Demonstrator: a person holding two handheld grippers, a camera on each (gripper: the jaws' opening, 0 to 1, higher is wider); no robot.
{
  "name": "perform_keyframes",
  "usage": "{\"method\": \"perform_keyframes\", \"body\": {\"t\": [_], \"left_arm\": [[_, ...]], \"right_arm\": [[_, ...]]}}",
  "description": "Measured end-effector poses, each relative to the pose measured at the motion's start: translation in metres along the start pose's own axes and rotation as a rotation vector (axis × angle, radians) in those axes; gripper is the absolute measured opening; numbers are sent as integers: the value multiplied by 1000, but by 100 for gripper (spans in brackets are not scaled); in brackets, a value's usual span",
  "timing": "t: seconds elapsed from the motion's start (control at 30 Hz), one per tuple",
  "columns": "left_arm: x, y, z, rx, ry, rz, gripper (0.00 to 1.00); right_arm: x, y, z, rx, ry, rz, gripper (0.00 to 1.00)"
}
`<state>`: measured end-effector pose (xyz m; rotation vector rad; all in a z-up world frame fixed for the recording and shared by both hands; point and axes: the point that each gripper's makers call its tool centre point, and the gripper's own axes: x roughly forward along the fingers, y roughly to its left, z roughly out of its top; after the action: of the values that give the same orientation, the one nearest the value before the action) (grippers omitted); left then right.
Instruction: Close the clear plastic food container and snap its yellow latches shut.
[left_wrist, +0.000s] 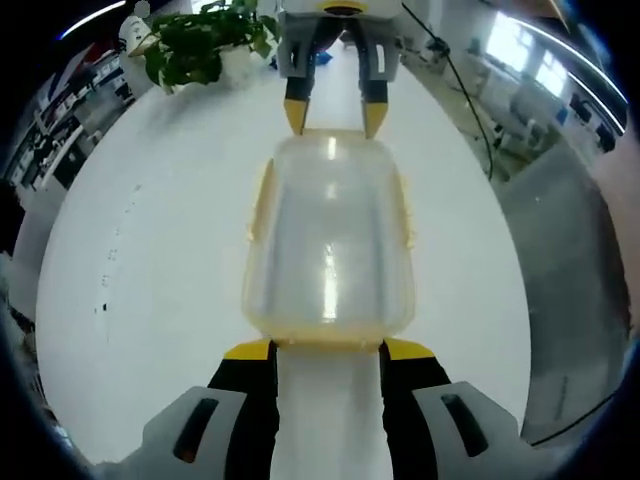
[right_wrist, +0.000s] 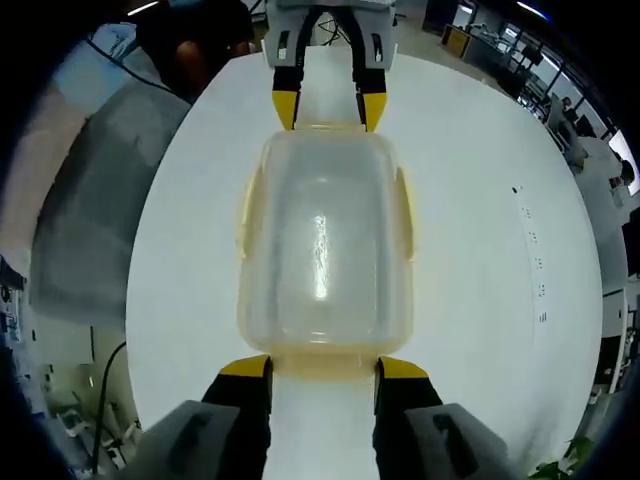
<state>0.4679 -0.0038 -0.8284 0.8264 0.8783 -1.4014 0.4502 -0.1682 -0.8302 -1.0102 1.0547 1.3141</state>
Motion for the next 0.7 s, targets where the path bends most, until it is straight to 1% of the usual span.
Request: {"method": "perform_keyframes", "body": {"t": [0.13,0.27,0.33,0.47,0.7], "left_arm": [[0,1,-3,-25,-2,1,38],[-1,2,-3,-43,-19,12,38],[-1,1,-4,-50,-16,10,38],[-3,2,-5,-47,-14,14,39],[-11,2,-4,-85,-36,17,40]], "right_arm": [[0,0,-1,7,-3,-5,38],[0,1,-2,11,-4,-13,38],[-1,0,-3,15,-4,-16,38],[-4,-2,-4,29,-12,-28,38],[-9,-1,-9,59,-19,-38,38]]}}
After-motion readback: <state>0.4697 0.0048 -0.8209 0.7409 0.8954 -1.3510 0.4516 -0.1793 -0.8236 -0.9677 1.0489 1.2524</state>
